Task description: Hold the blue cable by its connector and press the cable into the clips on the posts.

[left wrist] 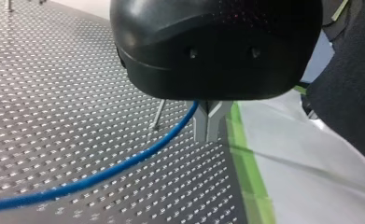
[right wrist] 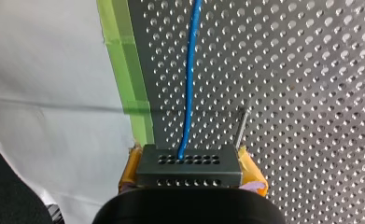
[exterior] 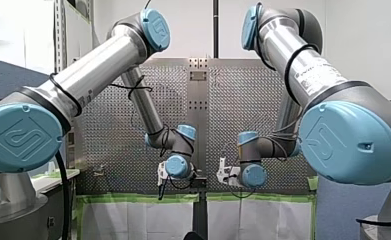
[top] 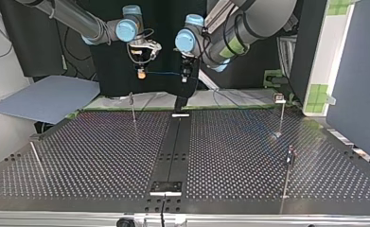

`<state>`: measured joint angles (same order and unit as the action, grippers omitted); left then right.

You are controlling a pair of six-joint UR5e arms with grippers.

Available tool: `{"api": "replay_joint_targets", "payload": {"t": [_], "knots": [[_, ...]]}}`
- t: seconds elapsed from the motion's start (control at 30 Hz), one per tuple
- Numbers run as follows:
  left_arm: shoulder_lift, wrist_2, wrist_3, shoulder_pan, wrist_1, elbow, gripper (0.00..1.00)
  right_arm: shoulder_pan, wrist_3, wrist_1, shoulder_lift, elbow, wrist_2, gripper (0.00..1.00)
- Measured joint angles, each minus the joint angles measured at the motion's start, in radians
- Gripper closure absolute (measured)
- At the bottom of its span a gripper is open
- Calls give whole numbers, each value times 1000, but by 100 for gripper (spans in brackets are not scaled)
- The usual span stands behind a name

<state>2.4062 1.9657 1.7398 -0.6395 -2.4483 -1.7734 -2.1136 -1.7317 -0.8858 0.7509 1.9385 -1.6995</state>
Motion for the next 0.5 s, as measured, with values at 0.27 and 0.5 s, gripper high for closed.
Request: {"api": "replay_joint_targets", "payload": {"t": [0.27,0.5], "knots": [[30,-2,17,-31,24,21,100,47,-40,-55,0,56,3,100],[31,-10,26,-54,31,50,100,85,-62,-113,0,92,11,100]]}}
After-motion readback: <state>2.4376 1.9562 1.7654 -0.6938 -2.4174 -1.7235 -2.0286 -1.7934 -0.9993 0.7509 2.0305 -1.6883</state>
